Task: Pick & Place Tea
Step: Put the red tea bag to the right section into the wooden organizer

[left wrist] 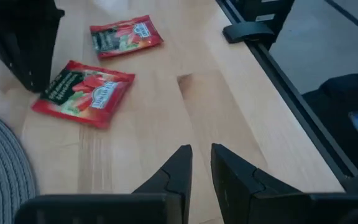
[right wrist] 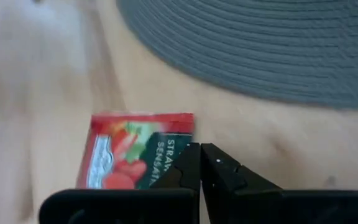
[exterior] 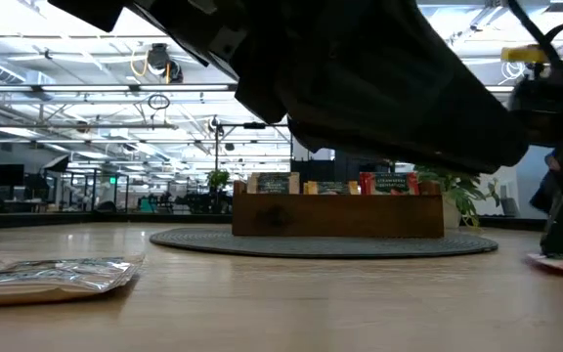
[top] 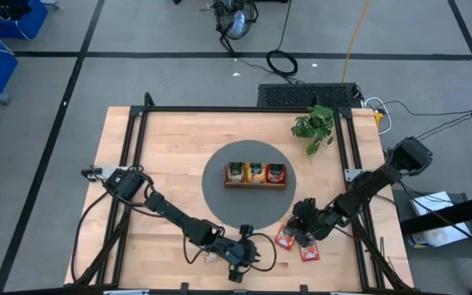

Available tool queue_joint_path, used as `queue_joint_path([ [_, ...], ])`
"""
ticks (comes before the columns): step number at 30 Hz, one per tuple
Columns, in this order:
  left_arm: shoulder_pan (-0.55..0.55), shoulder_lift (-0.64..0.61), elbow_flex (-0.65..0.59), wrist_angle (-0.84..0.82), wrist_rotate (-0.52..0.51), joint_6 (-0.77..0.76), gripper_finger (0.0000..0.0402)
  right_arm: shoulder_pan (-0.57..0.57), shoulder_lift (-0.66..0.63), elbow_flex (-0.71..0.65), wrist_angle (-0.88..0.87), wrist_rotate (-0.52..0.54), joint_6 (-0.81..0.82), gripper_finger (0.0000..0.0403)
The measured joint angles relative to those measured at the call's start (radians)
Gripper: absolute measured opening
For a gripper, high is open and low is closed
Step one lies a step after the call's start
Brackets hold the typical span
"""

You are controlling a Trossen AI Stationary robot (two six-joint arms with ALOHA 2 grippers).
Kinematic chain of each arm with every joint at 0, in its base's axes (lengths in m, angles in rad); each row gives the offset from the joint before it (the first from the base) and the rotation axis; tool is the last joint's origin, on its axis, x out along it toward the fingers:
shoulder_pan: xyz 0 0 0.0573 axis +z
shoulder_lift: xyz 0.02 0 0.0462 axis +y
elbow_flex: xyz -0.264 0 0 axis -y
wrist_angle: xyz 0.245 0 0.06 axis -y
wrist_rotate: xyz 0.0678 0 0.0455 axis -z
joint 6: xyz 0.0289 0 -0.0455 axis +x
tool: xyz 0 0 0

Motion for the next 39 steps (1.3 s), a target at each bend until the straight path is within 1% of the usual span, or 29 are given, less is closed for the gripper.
queue_joint_path([
  [2,-0.006,0.0,0.0,0.0,-0.001,-0.008,0.0067,-0.008,0.037,0.001,0.099,-0.019,-0.022,0.0],
  [4,-0.011,0.0,0.0,0.001,-0.001,-0.01,0.0067,-0.011,0.053,0.001,0.151,-0.04,-0.044,0.0],
  [6,-0.018,0.0,0.0,0.008,0.0,-0.01,0.0067,-0.011,0.069,0.002,0.198,-0.04,-0.067,0.0],
  [9,-0.02,0.0,0.0,0.028,0.027,-0.01,0.0067,-0.014,0.086,0.019,0.208,-0.037,-0.092,0.0],
  [13,-0.017,0.0,0.0,0.019,0.019,-0.005,0.0067,-0.018,0.069,0.056,0.196,-0.046,-0.192,0.0],
  [15,-0.017,0.0,0.0,0.018,0.017,-0.005,0.0067,-0.017,0.045,0.102,0.158,-0.06,-0.236,0.0],
  [18,-0.018,0.0,-0.001,-0.002,0.017,-0.005,0.0067,0.007,0.037,0.24,-0.07,-0.086,-0.27,0.0],
  [21,-0.019,0.0,-0.001,-0.01,0.013,-0.004,0.0067,0.042,0.046,0.373,-0.316,-0.087,-0.269,0.0],
  [24,-0.017,0.0,-0.001,-0.019,0.012,-0.006,0.0067,0.073,0.072,0.427,-0.419,-0.09,-0.237,0.0],
  [28,-0.019,0.0,-0.001,-0.027,0.011,-0.014,0.0067,0.084,0.144,0.428,-0.419,-0.135,-0.203,0.0],
  [33,-0.02,0.0,-0.001,-0.026,0.011,-0.017,0.0067,0.064,0.249,0.434,-0.36,-0.122,-0.21,0.0],
  [35,-0.02,0.0,-0.001,-0.028,0.011,-0.019,0.0067,0.051,0.272,0.434,-0.345,-0.122,-0.214,0.0],
  [39,-0.021,0.0,-0.001,-0.052,0.011,-0.025,0.0067,0.034,0.293,0.432,-0.241,-0.119,-0.27,0.0],
])
